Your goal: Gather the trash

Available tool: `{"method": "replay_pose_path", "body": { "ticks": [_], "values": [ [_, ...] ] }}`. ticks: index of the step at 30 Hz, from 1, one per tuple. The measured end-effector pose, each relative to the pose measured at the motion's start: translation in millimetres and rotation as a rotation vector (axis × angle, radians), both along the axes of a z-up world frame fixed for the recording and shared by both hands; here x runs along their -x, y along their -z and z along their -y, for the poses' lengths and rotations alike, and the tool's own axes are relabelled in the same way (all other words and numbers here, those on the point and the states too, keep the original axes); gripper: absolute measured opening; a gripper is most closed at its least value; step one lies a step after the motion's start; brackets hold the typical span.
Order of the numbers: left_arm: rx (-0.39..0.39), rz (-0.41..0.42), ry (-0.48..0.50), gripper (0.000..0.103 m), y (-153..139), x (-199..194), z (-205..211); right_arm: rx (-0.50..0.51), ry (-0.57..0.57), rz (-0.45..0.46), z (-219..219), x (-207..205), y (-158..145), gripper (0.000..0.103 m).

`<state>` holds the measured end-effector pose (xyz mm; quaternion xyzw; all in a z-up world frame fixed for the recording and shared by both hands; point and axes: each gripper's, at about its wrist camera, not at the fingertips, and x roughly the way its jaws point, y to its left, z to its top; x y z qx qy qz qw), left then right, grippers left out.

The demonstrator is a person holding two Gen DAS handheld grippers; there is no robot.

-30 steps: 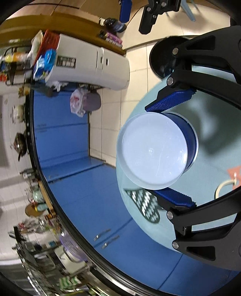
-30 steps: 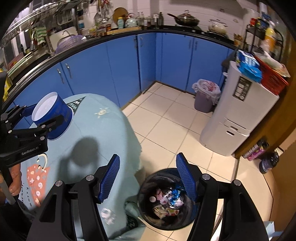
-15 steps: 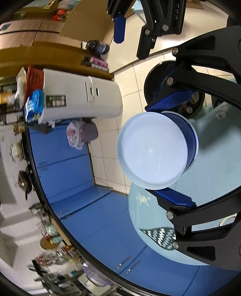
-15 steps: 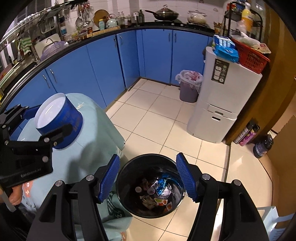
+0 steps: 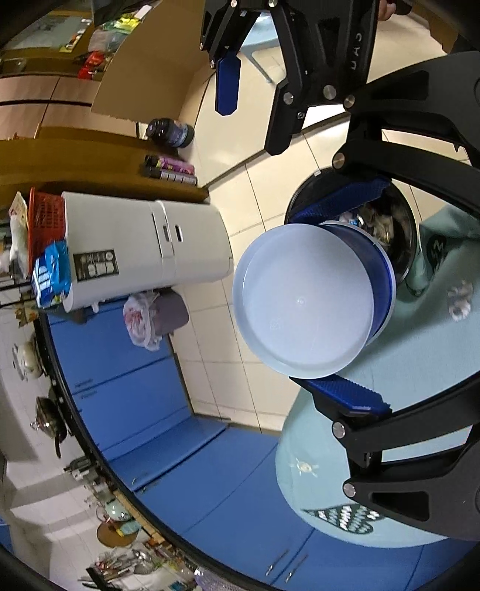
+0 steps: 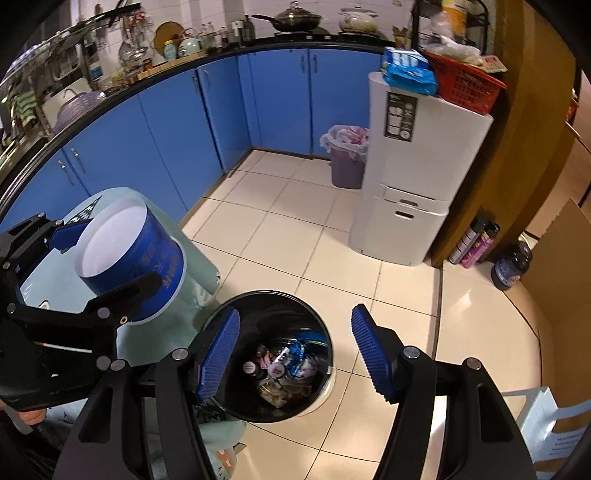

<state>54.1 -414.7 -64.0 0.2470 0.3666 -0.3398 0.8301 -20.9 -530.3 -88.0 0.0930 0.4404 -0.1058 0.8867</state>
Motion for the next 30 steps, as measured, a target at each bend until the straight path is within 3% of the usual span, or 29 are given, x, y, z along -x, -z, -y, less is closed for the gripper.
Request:
{"method": "replay_pose_path", "body": {
  "ticks": [5,28,30],
  "values": [
    [-0.006,0.006,0.014,0.09,3,3,12,0.005,0.042,-0.003,18,7,2,0.062],
    [-0.015,-0.027,-0.072,0.1,7,-19,2,-0.043,0.039,0.009,27,3,5,0.062],
    [-0.015,-0.032,-0.077,0.1,7,-20,0,-0.044,0.04,0.007,27,3,5,0.071]
  ]
}}
